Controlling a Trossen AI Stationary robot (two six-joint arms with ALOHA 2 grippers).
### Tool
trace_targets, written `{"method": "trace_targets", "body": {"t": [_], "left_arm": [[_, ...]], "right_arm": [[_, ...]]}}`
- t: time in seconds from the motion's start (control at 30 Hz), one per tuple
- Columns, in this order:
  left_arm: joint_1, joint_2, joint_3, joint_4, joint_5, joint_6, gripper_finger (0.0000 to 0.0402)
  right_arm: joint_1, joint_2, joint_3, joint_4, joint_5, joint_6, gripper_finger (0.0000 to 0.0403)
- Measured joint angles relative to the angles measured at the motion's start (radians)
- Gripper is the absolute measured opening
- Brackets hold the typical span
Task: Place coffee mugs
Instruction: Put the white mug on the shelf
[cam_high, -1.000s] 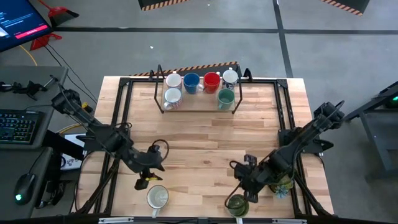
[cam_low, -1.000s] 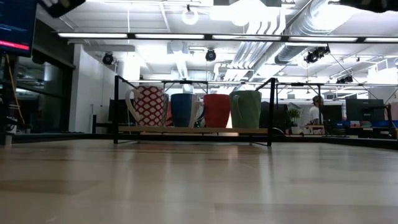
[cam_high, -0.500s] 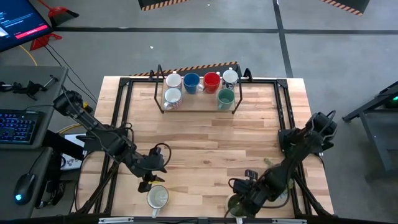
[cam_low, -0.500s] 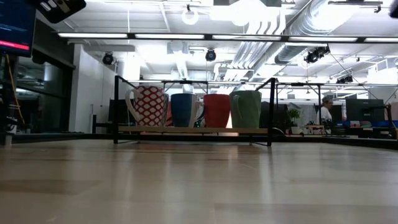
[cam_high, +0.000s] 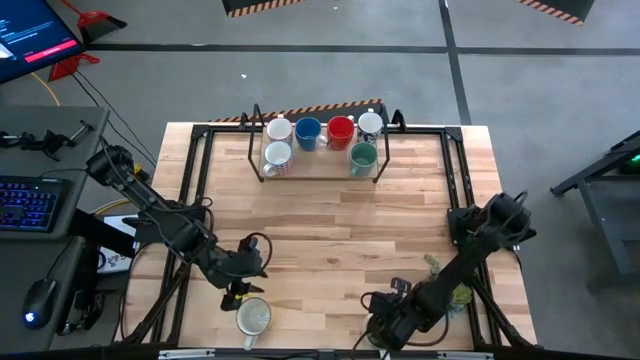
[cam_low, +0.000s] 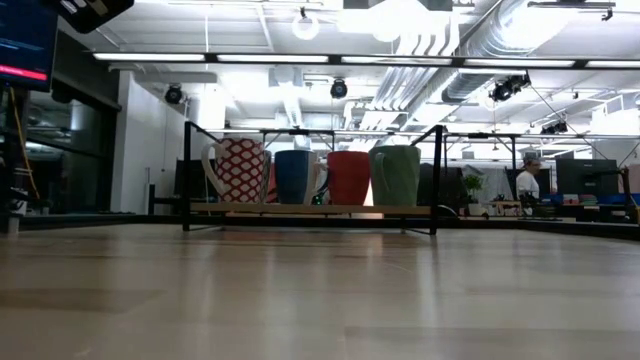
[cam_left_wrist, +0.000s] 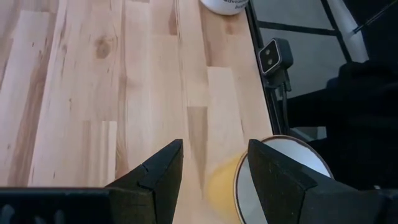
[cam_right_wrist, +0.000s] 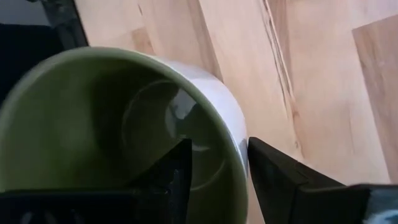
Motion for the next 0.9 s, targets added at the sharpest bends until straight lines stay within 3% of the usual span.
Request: {"method": "trace_targets", "body": {"t": [0.2,0.4,0.63,0.9], "left_arm": [[0.000,0.000,0.000,0.000,-0.010,0.020,0.0170],[0.000,0.000,0.000,0.000,-0.047,0.067,0.0170],[0.000,0.000,0.000,0.000,-0.077,0.130,0.0170],[0.000,0.000,0.000,-0.004,-0.086,0.156,0.0170]], "right_arm": [[-0.012,0.027,0.000,0.000,0.046,0.046,0.0118],[-0.038,0.027,-0.012,-0.009,0.091,0.069,0.0015],[-0.121,0.025,-0.005,-0.036,0.190,-0.058,0.0003],[-0.272,0.025,0.126,-0.152,0.352,-0.358,0.0001]]}}
